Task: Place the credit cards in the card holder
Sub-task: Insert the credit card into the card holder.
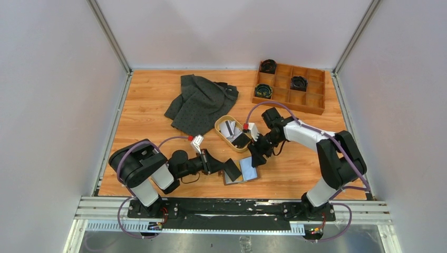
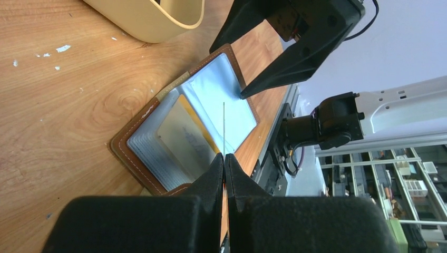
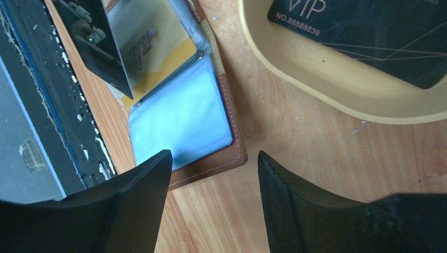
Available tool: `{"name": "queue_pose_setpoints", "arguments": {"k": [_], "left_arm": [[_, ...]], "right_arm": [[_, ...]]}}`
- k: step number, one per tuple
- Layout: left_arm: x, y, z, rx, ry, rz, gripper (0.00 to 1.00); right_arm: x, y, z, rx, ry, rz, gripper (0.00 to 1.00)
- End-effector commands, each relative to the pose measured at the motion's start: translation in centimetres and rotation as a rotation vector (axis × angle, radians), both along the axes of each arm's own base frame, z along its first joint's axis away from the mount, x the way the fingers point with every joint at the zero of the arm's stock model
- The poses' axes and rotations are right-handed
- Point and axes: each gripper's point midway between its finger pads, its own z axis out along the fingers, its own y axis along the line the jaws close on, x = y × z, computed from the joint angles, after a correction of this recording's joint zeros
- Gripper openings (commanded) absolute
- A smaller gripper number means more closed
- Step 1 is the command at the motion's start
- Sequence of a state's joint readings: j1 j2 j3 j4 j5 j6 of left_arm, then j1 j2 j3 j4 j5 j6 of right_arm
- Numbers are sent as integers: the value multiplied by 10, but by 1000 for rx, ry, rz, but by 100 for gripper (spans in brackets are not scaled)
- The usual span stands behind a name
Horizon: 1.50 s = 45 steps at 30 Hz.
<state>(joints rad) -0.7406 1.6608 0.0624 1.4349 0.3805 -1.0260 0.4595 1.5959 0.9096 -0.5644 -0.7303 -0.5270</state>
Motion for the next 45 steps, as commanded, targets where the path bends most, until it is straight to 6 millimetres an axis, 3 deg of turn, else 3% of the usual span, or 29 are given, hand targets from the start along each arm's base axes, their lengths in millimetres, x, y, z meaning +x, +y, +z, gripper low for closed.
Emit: {"name": "queue_pose_setpoints", "arguments": {"k": [1, 45], "left_arm": [[5, -3, 1, -6, -8, -1, 0], [10, -10, -29, 134, 73, 7, 0]], "right_arm": [[2, -2, -4, -57, 6, -4, 63], [-2, -4, -11, -100, 27, 19, 58]]}}
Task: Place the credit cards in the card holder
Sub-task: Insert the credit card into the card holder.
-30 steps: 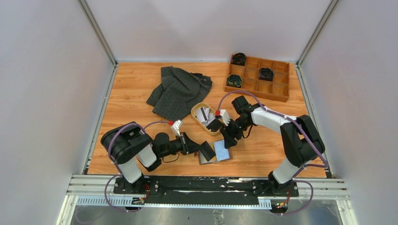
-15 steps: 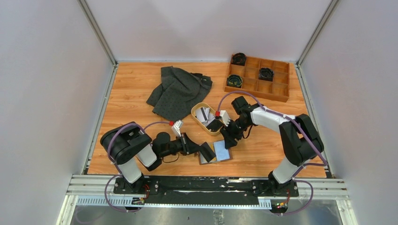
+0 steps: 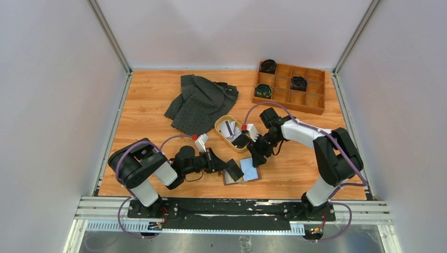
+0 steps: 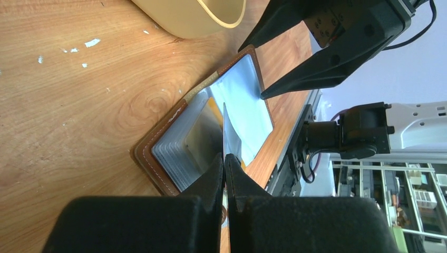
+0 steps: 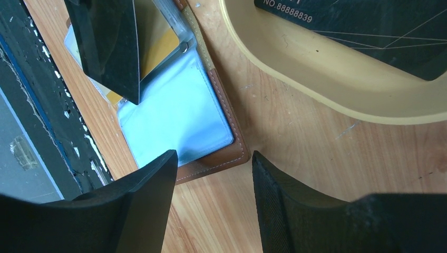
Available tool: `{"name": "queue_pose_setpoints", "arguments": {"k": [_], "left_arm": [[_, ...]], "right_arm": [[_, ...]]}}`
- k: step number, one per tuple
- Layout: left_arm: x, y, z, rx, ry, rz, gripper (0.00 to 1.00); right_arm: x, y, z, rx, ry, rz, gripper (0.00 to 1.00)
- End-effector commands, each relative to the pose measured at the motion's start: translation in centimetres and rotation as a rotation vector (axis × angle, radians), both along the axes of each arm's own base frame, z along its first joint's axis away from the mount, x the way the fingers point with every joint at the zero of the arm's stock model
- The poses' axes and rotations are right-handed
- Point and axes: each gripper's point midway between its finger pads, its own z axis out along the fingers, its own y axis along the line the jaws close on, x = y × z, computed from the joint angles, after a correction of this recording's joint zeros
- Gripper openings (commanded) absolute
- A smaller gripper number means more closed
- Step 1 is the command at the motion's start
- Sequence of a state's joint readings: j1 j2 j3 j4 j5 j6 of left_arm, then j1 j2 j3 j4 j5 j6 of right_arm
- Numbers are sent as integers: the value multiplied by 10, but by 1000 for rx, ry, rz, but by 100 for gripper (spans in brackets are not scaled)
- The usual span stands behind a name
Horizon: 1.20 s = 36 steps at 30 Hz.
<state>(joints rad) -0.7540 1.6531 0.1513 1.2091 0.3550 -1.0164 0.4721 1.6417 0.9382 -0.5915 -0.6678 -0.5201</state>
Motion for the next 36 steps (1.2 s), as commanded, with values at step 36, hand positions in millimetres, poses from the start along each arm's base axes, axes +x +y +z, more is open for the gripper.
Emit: {"name": "queue_pose_setpoints", "arguments": {"k": [36], "left_arm": [[-6, -11, -25, 123, 66, -60, 0]], "right_arm": [[-8, 4, -2, -30, 17, 41, 57]]}}
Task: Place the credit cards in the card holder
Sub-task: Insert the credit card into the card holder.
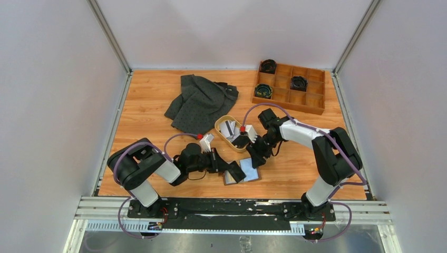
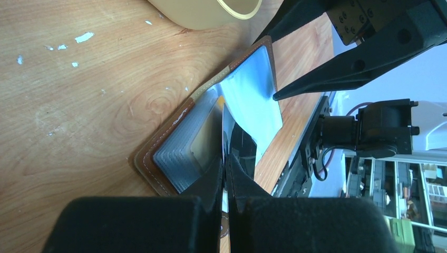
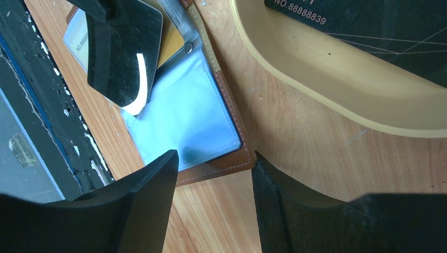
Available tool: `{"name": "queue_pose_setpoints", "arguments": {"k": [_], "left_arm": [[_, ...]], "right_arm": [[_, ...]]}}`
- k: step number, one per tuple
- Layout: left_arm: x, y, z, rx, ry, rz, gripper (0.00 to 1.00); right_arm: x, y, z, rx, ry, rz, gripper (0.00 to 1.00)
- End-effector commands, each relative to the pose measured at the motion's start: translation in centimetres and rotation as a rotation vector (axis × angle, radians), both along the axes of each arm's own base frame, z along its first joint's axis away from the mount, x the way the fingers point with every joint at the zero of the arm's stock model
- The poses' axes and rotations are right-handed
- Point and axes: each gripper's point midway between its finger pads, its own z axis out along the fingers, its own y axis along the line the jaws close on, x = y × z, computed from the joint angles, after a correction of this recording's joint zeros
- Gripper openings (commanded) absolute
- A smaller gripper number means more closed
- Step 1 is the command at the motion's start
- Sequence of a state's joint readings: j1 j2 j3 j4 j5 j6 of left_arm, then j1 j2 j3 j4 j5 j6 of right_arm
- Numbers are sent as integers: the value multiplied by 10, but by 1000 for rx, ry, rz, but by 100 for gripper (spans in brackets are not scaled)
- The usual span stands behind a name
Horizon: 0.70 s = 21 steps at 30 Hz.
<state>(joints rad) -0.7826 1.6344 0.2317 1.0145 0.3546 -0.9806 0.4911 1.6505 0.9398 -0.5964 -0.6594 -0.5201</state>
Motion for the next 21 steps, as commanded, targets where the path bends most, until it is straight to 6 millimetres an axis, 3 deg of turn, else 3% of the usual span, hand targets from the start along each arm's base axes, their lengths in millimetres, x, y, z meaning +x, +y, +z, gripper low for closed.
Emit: {"name": "queue_pose_setpoints", "arguments": {"k": [1, 21], "left_arm": [[-5, -1, -14, 43, 32, -23, 0], [-11, -7, -32, 111, 163, -59, 0]], "right_arm": [[-3, 2, 1, -16, 9, 24, 57], [-3, 3, 2, -13, 7, 28, 57]]}}
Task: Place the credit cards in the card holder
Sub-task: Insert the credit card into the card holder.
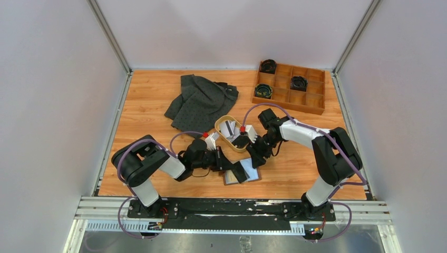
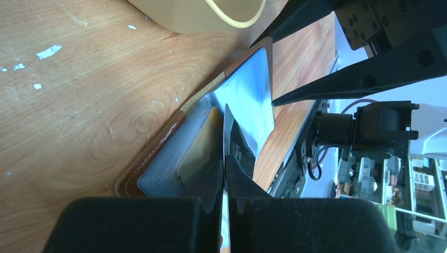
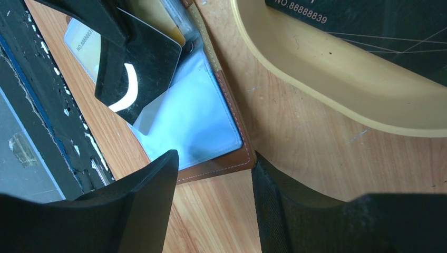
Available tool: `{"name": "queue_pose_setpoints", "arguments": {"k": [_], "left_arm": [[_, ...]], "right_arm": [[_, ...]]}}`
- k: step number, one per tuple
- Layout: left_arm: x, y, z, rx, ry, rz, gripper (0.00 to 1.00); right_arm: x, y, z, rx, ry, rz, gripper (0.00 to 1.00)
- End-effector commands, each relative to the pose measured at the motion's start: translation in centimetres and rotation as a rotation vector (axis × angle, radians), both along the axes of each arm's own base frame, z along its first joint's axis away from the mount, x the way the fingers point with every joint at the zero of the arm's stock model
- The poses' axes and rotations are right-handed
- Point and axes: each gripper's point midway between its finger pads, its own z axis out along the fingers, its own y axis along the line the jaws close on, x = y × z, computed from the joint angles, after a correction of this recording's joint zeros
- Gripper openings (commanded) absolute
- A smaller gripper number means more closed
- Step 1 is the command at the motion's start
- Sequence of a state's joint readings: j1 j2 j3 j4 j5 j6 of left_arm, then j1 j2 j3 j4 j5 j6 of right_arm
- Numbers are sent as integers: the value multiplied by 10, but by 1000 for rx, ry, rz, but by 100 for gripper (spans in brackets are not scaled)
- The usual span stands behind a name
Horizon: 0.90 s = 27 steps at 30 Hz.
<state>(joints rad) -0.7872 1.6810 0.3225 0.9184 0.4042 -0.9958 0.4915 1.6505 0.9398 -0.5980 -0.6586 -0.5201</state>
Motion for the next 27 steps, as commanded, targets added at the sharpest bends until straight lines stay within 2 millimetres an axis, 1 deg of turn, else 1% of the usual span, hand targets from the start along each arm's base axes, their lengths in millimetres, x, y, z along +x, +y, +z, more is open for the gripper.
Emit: {"name": "queue_pose_setpoints", "arguments": {"k": [1, 10, 27], "left_arm": [[-14, 8, -29, 97, 109, -16, 0], [-20, 7, -42, 122, 192, -26, 0], [-19, 2, -50, 146, 228, -40, 0]], "right_arm": [[-3, 3, 3, -12, 6, 28, 57], [-3, 4, 3, -12, 1, 33, 57], [-7, 7, 3, -12, 3, 50, 57]]}}
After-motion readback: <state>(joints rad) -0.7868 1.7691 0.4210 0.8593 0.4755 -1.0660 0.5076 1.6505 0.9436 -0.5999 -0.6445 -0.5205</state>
